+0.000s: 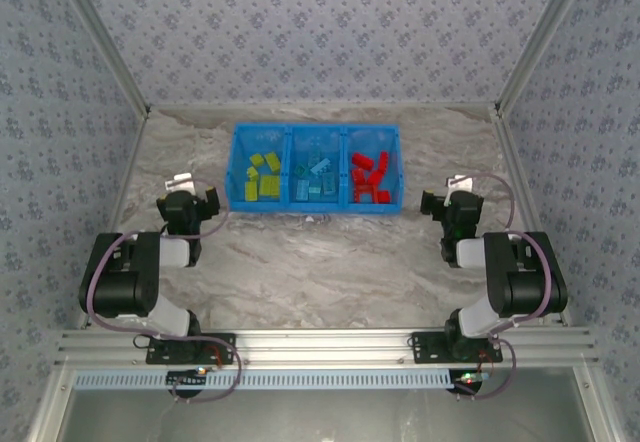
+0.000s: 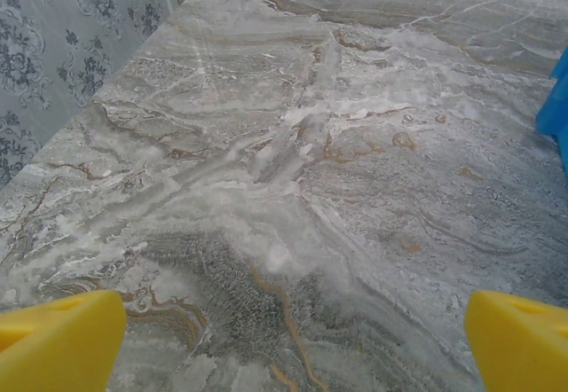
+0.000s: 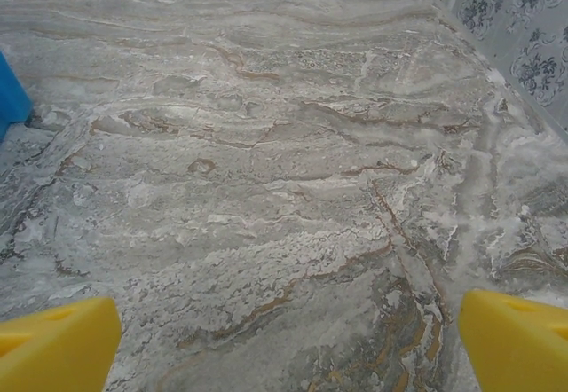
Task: Sort the legos into containers by color
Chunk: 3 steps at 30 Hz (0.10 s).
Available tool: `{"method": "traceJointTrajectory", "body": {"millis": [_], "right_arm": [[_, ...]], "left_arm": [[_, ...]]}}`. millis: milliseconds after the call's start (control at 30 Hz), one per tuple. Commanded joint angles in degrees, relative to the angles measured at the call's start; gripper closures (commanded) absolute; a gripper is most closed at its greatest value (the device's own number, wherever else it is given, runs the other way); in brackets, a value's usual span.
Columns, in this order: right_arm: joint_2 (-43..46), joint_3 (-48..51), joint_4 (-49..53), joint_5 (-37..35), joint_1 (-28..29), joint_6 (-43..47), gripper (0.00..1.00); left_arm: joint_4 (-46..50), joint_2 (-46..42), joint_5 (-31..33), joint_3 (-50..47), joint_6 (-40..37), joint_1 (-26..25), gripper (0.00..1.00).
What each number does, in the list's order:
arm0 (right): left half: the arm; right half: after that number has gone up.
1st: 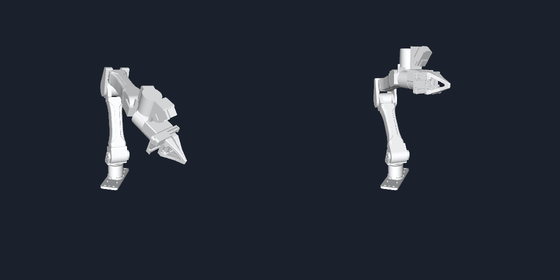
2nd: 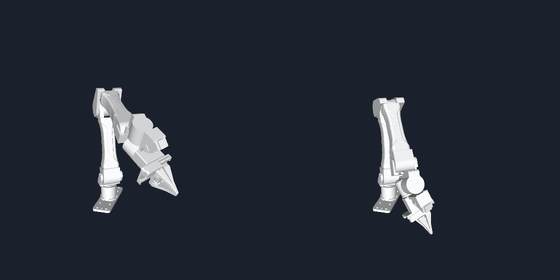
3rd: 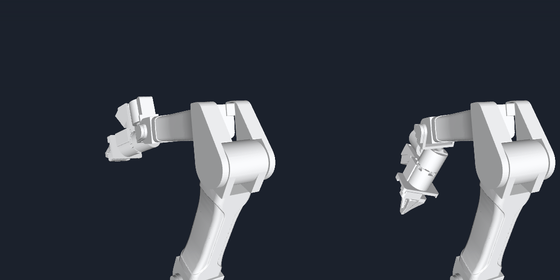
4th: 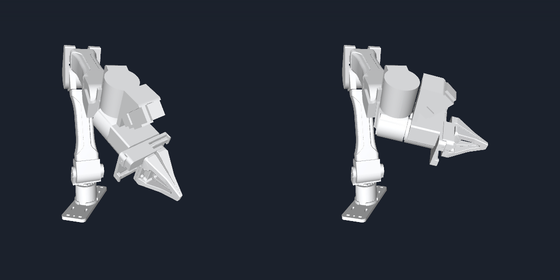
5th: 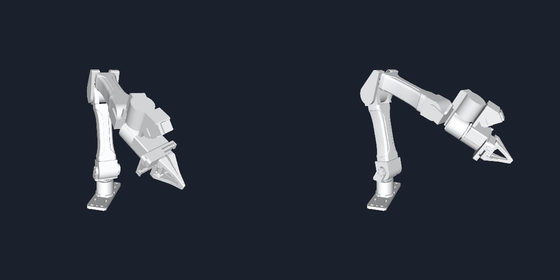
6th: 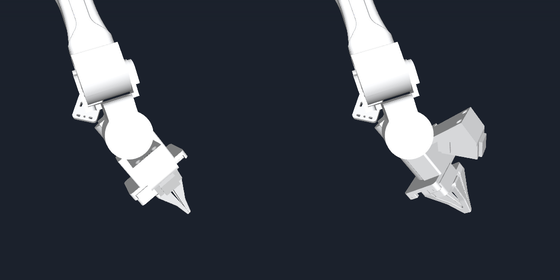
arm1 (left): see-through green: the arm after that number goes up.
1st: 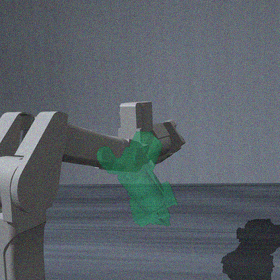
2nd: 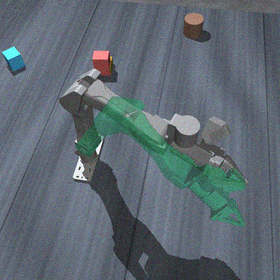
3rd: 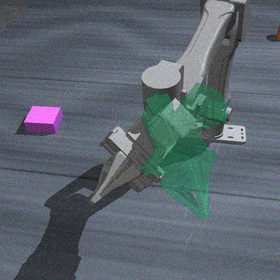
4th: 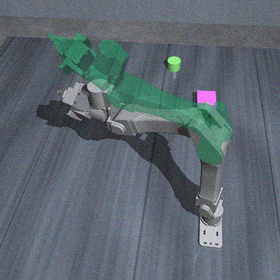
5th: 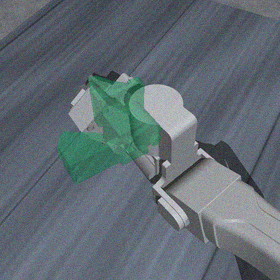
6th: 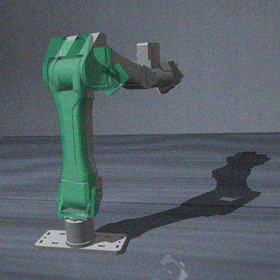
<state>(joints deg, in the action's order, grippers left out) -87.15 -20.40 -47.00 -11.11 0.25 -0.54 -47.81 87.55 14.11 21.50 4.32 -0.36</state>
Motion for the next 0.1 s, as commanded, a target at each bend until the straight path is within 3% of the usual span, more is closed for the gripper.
{"method": "traceJointTrajectory", "body": {"millis": [0,67], "right_arm": [[0.0,-0.6,-1.7,-0.3,-0.3,0.3,0.00],[0.0,-0.6,-1.8,-0.3,-0.3,0.3,0.00]], "left_arm": [[-1.1,0.1,-0.8,0.7,-0.1,0.2,0.02],[-1.1,0.0,-0.8,0.7,-0.1,0.2,0.02]]}}
